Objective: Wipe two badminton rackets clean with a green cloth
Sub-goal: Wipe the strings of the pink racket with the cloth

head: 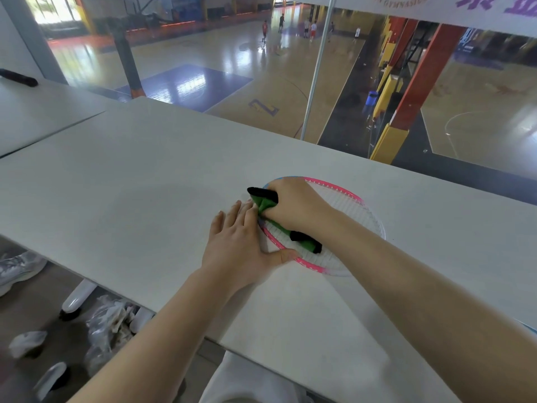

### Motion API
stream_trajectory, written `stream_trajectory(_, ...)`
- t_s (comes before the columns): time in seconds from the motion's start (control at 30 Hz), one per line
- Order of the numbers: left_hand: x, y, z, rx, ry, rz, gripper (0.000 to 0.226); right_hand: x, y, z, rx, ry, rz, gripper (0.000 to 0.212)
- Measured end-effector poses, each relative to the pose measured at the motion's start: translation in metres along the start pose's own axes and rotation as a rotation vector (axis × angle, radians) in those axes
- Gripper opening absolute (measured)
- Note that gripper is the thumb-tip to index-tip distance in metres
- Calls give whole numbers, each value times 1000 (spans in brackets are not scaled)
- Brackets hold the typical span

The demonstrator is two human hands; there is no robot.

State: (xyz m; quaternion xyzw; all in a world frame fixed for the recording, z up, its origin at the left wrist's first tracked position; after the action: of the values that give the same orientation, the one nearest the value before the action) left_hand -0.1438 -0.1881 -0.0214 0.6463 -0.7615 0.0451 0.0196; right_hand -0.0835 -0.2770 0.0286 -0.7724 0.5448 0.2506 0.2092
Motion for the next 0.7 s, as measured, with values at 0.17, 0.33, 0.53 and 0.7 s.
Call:
stream_trajectory(0.17, -1, 0, 1, -33, 10, 2, 124, 20, -15, -23, 5, 111, 93, 20)
stream_trajectory(0.33, -1, 0, 2, -38, -9, -9, 122, 43, -27, -50, 158, 207, 157, 11)
stream_trajectory(0.53, -1, 0, 2, -28, -8, -12, 124, 20, -14, -27, 254, 448, -26, 15)
stream_trajectory(0.7, -1, -1, 1, -2, -20, -13, 123, 7, -10, -10, 115, 262, -21, 17)
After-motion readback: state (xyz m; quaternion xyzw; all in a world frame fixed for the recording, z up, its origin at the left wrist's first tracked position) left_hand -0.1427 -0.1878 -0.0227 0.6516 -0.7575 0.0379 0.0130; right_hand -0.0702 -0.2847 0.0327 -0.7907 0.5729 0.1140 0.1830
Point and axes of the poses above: each hand's wrist, its own y-axis away from the middle knuckle, its own z-axis out of the palm, x = y × z, the point moved 8 cm from there along -y, towards the middle knuckle, and after that the axes turned 13 degrees about -y, right-handed, at the moved point
